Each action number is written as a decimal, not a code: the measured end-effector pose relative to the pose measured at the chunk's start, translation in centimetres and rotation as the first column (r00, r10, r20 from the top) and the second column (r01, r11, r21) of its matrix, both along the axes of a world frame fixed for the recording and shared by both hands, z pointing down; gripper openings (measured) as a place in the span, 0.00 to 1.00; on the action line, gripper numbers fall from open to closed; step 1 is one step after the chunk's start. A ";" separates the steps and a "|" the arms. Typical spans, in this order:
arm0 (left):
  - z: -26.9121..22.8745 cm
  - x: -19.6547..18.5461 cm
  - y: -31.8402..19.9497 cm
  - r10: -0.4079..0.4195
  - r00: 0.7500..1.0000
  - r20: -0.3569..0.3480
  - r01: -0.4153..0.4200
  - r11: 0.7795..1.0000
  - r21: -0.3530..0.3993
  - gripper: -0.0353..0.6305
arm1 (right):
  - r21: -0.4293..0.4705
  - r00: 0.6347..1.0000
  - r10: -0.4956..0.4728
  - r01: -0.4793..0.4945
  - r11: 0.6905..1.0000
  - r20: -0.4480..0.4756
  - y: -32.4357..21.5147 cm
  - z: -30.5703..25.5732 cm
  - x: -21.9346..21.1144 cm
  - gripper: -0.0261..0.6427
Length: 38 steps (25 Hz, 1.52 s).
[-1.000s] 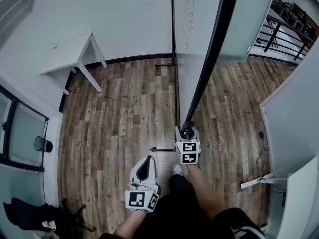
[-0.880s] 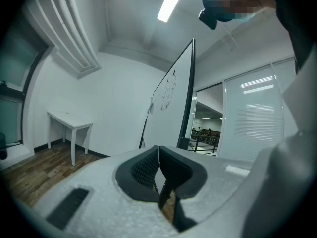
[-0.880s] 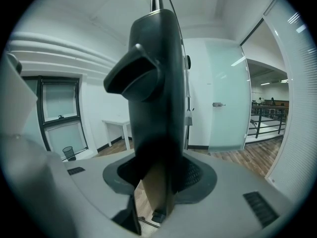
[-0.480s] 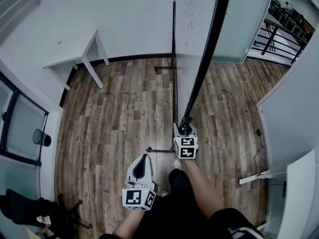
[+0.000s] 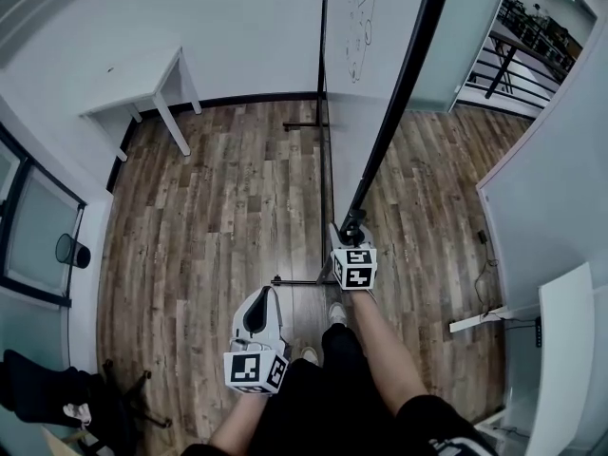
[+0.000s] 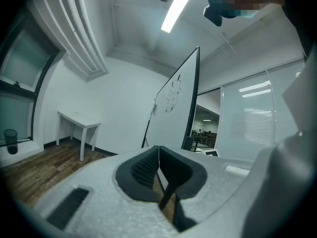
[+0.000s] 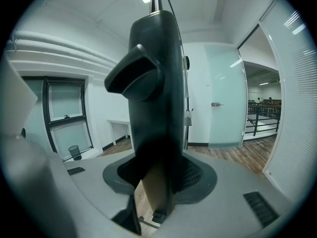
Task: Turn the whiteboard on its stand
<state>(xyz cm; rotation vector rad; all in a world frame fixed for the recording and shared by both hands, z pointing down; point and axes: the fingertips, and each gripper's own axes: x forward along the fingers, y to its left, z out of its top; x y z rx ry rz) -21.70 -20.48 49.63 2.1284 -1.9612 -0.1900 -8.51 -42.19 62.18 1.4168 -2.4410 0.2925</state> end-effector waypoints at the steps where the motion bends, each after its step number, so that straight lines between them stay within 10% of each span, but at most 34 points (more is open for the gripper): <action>1: 0.0 0.0 0.6 0.004 1.000 -0.002 -0.004 1.000 -0.001 0.08 | -0.001 1.000 0.000 0.000 1.000 -0.001 0.5 0.0 0.1 0.29; 38: -0.4 5.4 21.1 0.010 1.000 -0.010 -0.010 1.000 0.001 0.08 | 0.004 1.000 -0.023 0.023 1.000 -0.005 24.4 0.4 3.4 0.29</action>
